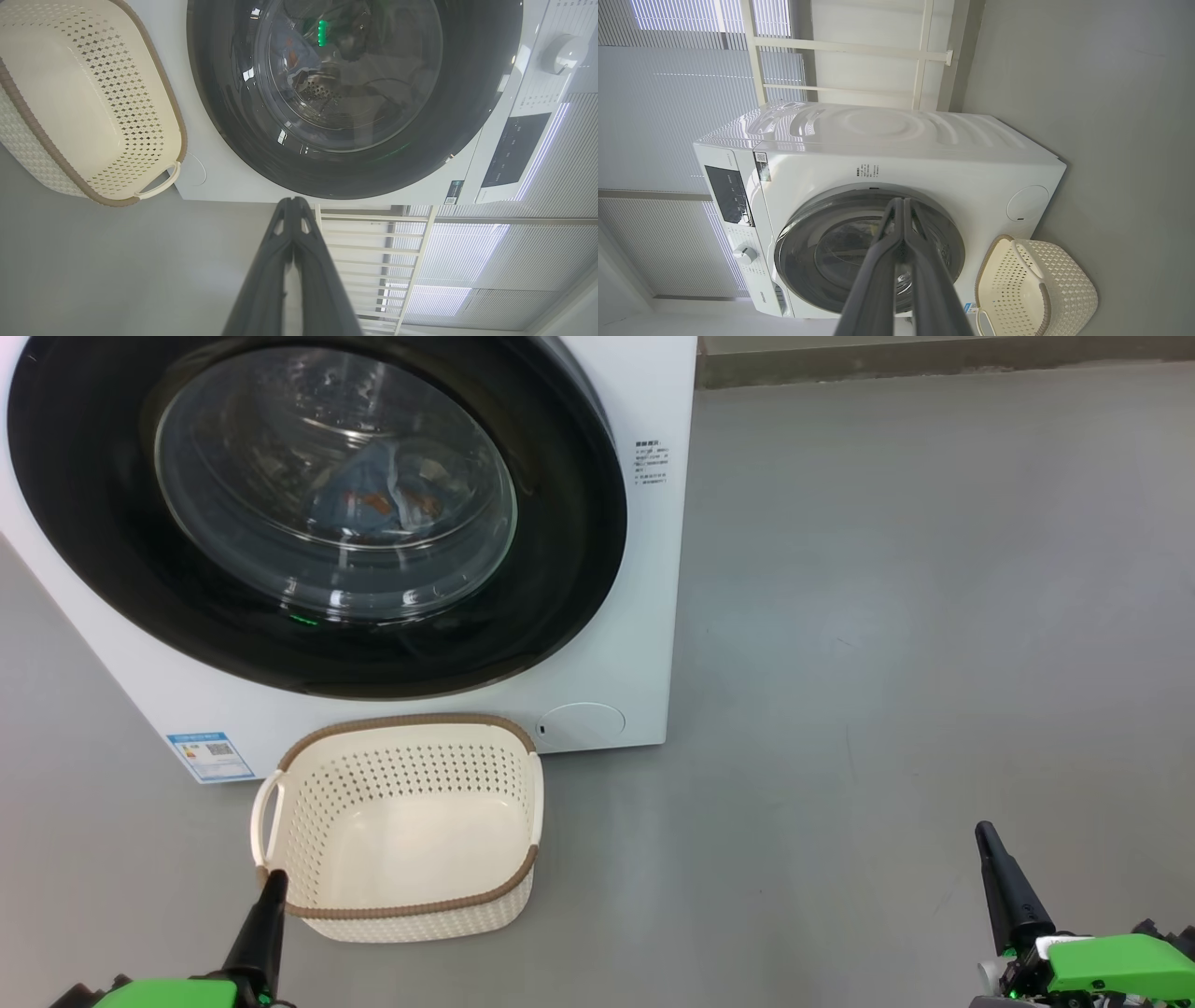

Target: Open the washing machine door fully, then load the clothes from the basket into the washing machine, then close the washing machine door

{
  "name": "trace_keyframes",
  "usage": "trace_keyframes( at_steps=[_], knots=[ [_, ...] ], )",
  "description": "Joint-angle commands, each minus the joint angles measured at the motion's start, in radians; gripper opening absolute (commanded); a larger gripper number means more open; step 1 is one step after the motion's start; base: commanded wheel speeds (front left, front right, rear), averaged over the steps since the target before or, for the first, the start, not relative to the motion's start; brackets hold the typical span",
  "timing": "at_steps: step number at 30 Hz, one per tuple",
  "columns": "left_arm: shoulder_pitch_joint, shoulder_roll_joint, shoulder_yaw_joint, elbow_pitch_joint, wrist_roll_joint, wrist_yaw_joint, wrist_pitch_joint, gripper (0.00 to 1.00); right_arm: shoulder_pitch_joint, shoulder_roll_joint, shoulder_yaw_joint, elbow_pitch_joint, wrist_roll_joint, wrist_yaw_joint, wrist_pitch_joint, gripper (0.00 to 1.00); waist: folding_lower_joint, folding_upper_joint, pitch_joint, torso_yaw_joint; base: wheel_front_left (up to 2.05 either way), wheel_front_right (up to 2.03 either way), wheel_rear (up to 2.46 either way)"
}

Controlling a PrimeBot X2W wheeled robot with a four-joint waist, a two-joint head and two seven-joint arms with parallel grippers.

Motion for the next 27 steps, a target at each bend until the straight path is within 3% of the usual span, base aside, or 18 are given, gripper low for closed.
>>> trace_keyframes(
  at_steps=[1,27],
  knots=[
    [-0.049,0.021,0.036,-0.017,-0.028,-0.009,0.009,0.0,-0.051,-0.003,0.018,-0.02,0.029,0.002,0.01,0.0,0.0,0.0,0.0,0.0,0.0,0.0,0.0],
    [-0.056,0.022,0.041,-0.016,-0.061,-0.011,0.019,0.0,-0.057,0.004,0.008,-0.015,0.06,0.002,0.025,0.0,0.0,0.0,0.001,0.0,0.0,0.0,0.0]
  ],
)
